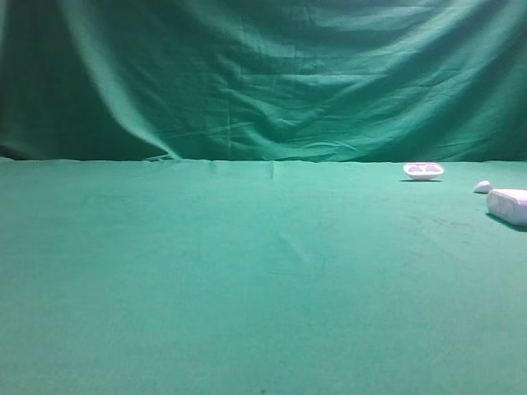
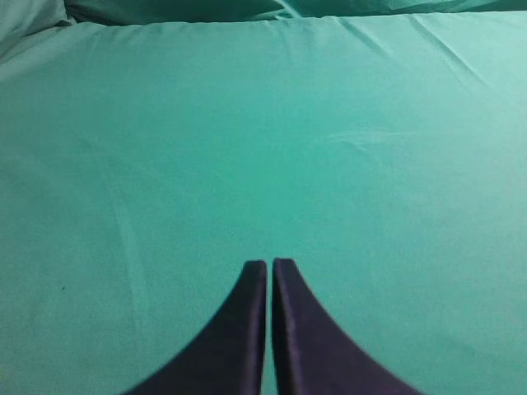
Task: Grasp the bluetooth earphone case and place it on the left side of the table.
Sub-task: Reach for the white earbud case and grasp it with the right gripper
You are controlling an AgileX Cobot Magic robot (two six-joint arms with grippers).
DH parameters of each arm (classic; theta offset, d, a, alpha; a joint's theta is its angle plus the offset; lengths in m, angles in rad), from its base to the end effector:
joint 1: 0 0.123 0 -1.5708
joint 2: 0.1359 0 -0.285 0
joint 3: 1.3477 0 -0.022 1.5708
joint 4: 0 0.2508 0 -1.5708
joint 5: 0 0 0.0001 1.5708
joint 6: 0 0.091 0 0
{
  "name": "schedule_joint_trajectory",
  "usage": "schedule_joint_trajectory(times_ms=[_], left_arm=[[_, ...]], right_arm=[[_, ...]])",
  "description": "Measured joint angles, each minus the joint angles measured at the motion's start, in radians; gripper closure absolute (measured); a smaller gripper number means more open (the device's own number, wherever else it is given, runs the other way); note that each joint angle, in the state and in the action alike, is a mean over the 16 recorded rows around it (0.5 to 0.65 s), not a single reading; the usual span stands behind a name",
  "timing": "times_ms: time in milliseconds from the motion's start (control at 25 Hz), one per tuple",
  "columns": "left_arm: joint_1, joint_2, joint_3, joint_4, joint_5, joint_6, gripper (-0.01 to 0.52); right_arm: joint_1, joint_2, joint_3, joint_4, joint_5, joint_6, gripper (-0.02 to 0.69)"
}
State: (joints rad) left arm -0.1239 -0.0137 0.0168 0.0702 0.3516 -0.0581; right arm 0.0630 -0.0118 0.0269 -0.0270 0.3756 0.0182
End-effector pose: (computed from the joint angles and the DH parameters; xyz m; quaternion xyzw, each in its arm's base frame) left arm 0.0528 -0.0044 0.1767 0.0450 0.7935 -0.0256 0.6063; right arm 0.0525 0.0024 0.1710 -0.0252 0.8054 0.0126 0.5920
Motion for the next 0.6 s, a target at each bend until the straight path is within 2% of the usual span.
schedule_joint_trajectory(times_ms=[600], left_arm=[[0.0, 0.0, 0.0, 0.0, 0.0, 0.0, 0.514]], right_arm=[[0.0, 0.0, 0.0, 0.0, -0.019, 0.01, 0.665]])
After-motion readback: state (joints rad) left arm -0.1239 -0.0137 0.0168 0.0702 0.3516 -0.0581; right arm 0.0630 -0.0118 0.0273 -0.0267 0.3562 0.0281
